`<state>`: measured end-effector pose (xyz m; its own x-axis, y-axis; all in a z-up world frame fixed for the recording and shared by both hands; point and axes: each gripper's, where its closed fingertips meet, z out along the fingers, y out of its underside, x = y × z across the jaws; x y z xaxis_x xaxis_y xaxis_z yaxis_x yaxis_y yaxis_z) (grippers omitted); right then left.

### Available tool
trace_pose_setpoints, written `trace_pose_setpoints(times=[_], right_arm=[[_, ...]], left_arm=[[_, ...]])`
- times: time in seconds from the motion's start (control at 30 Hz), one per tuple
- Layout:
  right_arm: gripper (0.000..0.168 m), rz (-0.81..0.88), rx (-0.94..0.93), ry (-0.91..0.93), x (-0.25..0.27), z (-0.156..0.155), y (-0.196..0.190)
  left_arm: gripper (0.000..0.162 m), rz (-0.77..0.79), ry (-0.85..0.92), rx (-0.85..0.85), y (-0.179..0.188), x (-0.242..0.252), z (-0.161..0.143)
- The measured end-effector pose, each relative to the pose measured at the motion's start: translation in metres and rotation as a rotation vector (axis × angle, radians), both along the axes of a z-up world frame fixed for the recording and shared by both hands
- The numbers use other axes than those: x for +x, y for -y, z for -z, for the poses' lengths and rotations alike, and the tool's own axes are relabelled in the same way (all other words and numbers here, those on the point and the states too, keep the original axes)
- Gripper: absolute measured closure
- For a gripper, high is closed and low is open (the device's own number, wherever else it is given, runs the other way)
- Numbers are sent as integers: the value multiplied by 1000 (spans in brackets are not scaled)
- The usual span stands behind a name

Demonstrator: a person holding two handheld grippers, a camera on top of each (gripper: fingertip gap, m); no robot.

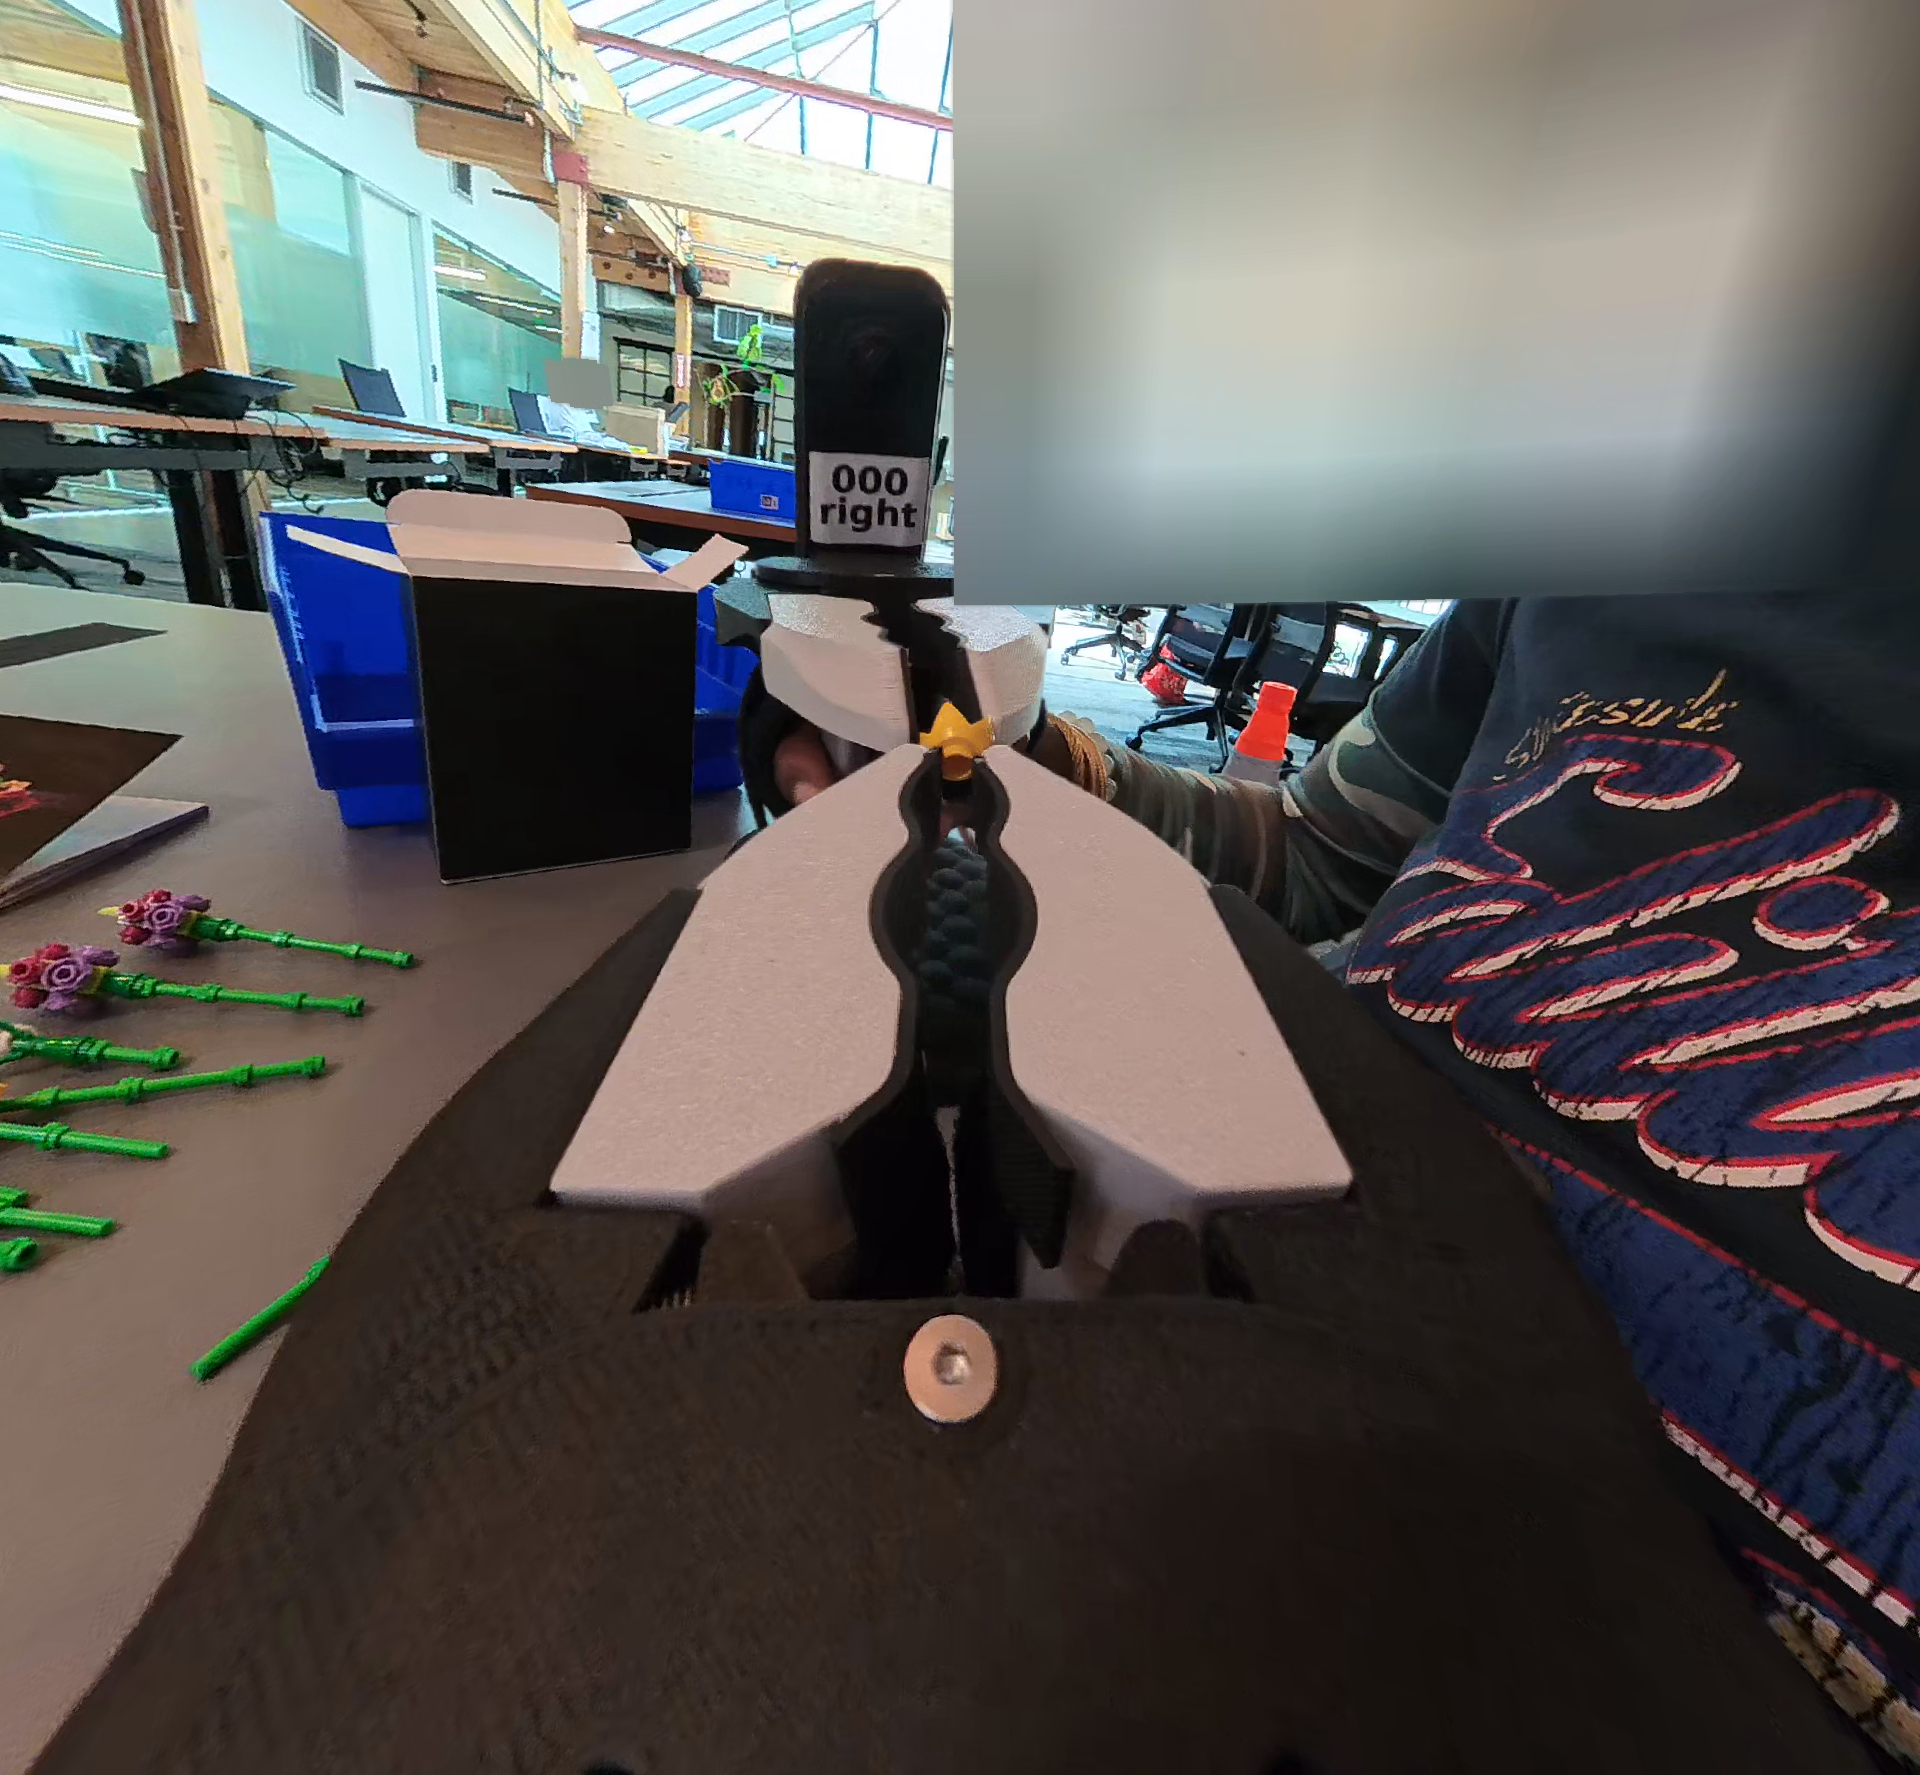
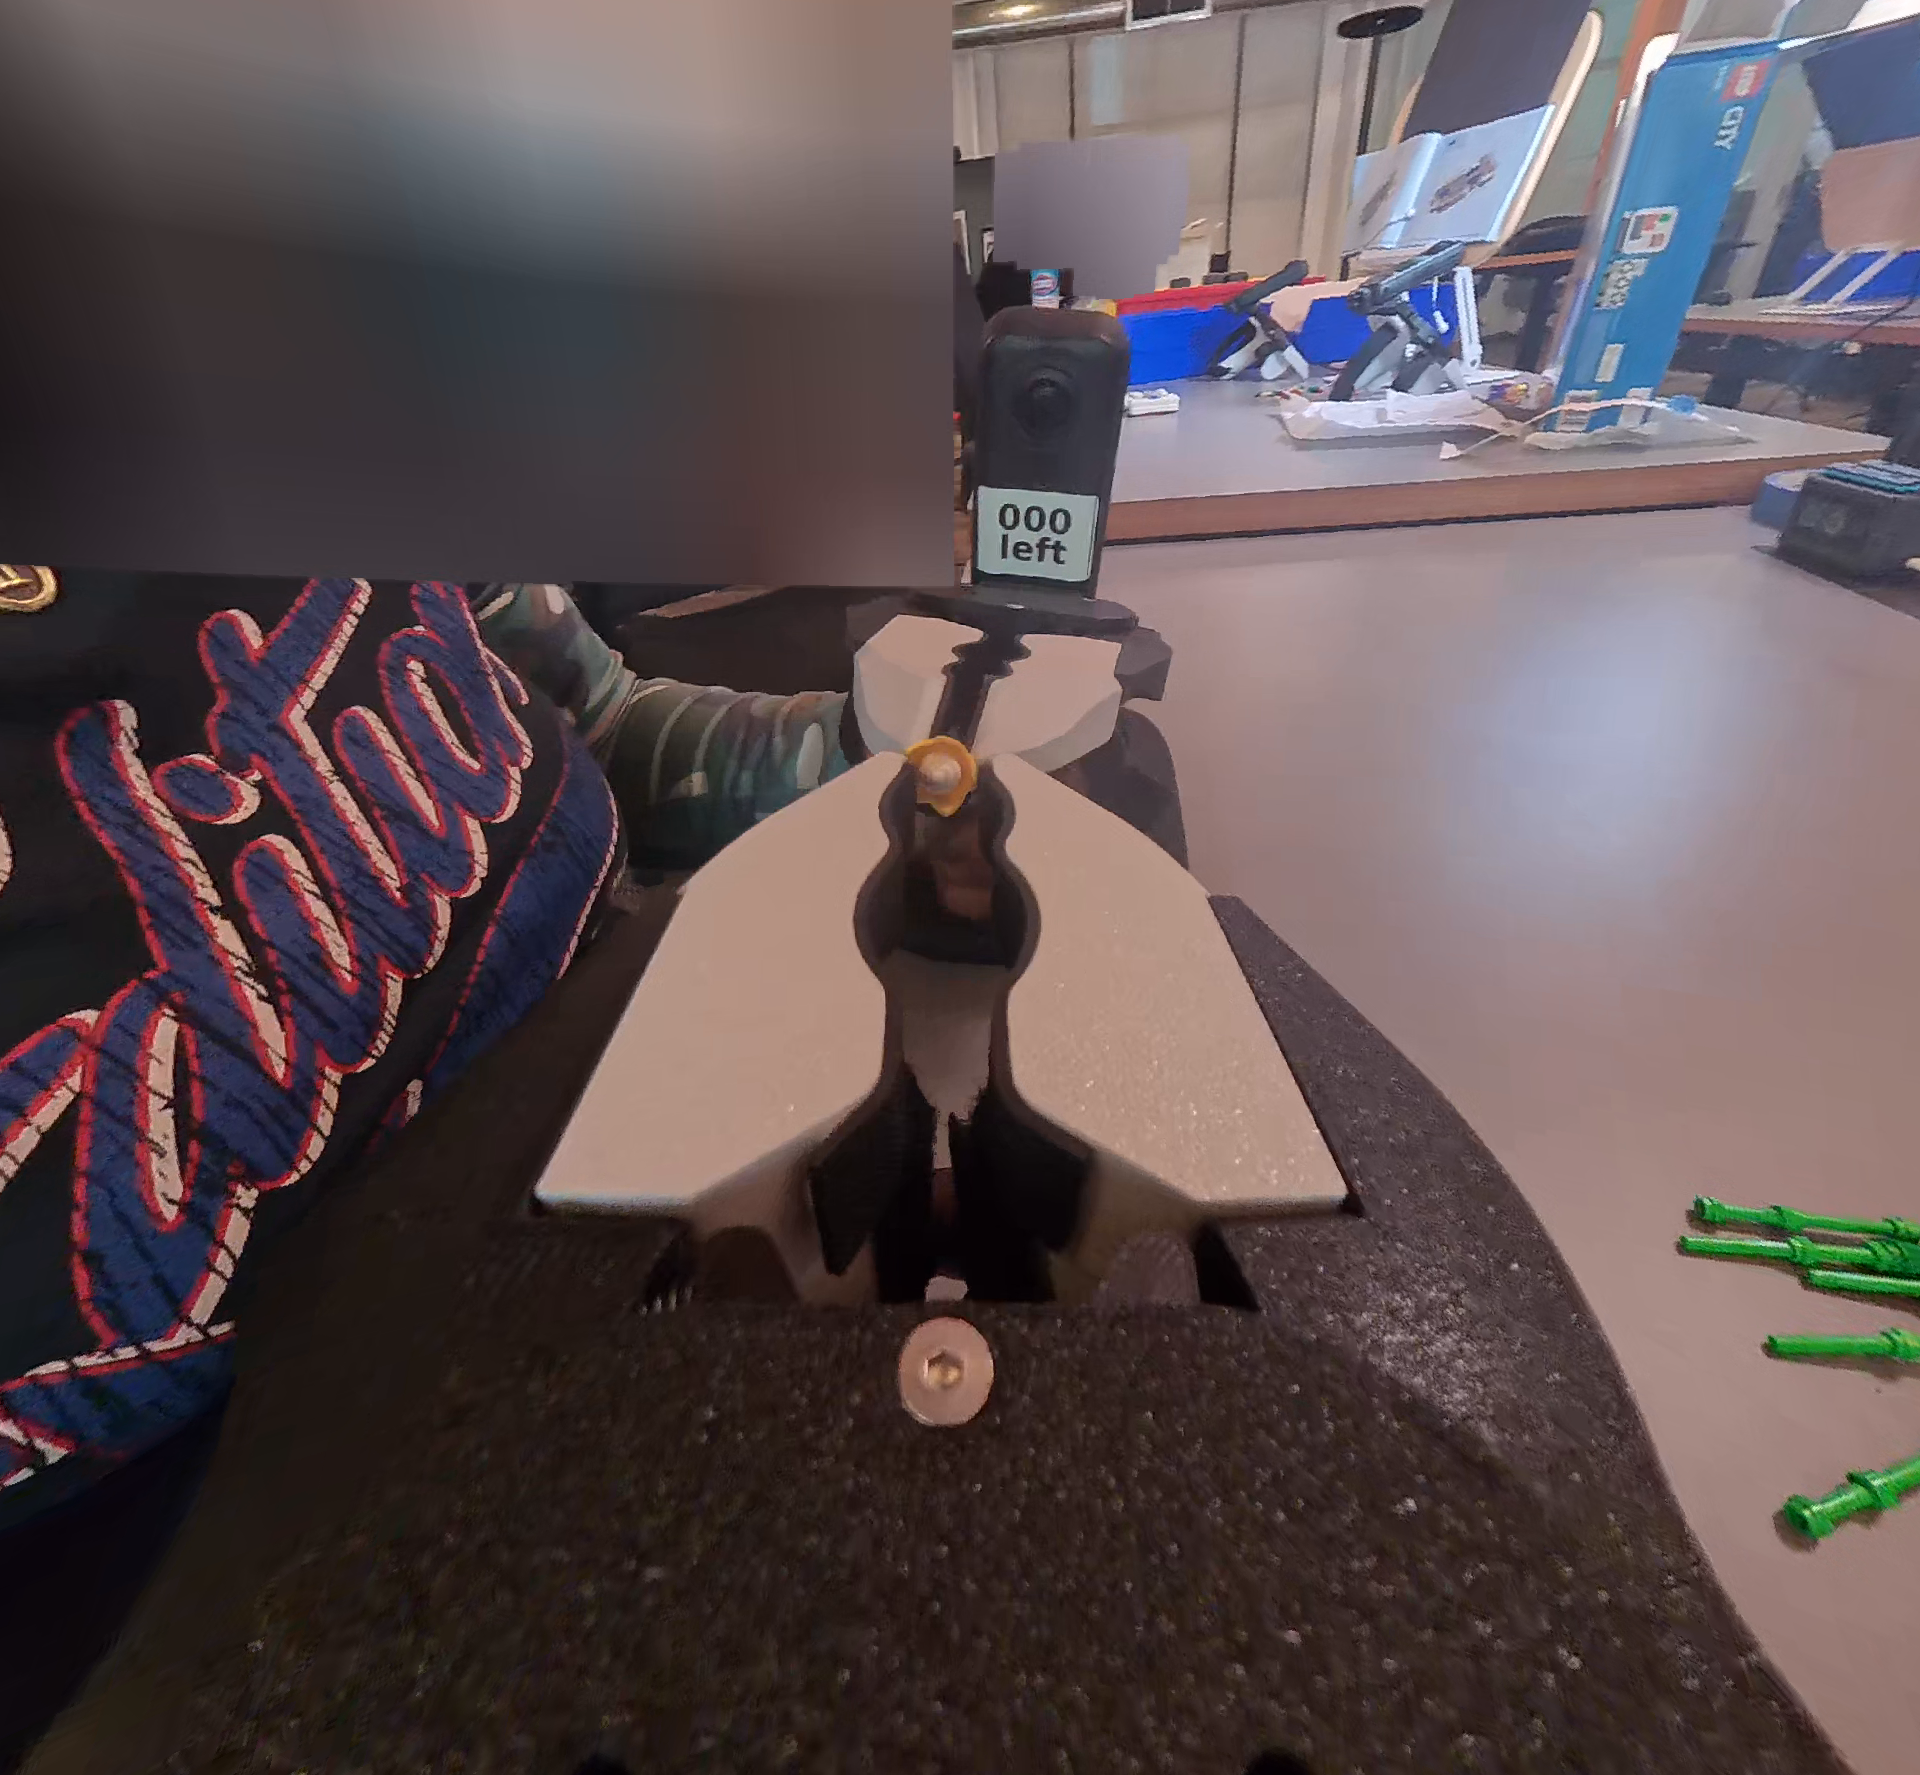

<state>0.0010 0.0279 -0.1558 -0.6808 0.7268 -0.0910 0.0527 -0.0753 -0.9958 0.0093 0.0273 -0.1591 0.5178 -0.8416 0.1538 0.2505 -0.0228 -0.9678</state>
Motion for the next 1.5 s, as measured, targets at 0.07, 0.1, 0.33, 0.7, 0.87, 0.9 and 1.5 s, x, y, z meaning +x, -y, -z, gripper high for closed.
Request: trace_pose_setpoints(times=[0.07,0.1,0.33,0.7,0.87,0.9,1.5], right_arm=[[158,-14,16,3,0,0,1],[158,-20,25,0,1,1,1],[160,-50,27,6,3,3,2],[162,-76,-38,80,-8,2,-8],[162,-33,-6,113,-27,2,-20],[162,-13,-17,109,-31,0,-22],[166,193,27,-13,-51,-26,-18]], left_arm=[[156,14,6,-4,1,0,0],[156,19,8,-5,2,1,0],[156,50,15,-27,3,2,1],[156,56,68,-110,-7,-11,0],[156,-4,38,-123,-19,-31,-1],[156,-23,50,-107,-21,-35,-3],[156,-234,148,92,-17,-56,-27]])
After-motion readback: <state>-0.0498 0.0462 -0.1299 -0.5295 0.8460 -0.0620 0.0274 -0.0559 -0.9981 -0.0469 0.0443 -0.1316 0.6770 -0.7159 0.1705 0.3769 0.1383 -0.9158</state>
